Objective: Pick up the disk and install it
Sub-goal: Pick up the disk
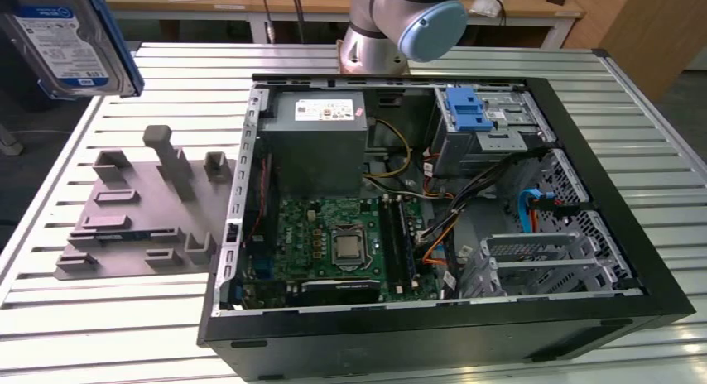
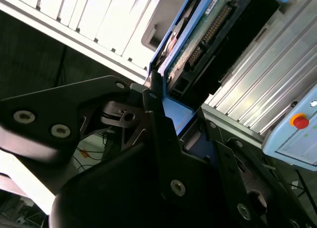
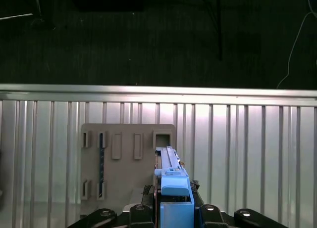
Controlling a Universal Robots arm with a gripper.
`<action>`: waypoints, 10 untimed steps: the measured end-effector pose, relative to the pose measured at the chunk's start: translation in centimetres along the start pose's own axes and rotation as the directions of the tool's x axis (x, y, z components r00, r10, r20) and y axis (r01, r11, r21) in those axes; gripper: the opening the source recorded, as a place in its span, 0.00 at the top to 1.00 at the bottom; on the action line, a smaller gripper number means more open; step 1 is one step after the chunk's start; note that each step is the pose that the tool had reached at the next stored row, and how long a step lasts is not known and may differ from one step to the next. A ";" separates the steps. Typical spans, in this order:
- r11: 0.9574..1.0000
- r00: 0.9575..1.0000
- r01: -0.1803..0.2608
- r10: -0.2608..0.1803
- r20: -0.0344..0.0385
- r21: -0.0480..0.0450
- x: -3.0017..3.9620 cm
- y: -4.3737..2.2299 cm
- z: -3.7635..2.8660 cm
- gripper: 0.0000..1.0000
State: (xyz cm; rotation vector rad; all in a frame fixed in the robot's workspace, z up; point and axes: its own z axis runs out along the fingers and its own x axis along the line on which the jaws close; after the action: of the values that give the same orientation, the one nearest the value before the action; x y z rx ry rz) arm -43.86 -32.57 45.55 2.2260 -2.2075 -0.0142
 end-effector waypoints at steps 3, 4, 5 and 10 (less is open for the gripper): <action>1.000 1.000 0.000 0.000 0.000 0.000 0.00 0.00 -0.48 0.64; 1.000 1.000 0.000 0.000 0.000 0.000 0.00 0.01 -0.61 0.64; 1.000 1.000 0.000 0.000 0.000 0.001 0.00 0.01 -0.76 0.64; 1.000 1.000 0.000 0.000 0.000 0.001 0.00 0.02 -1.54 0.64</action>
State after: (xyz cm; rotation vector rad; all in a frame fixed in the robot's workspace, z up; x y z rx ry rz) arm -43.86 -32.57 47.09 2.2266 -2.2080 -0.0131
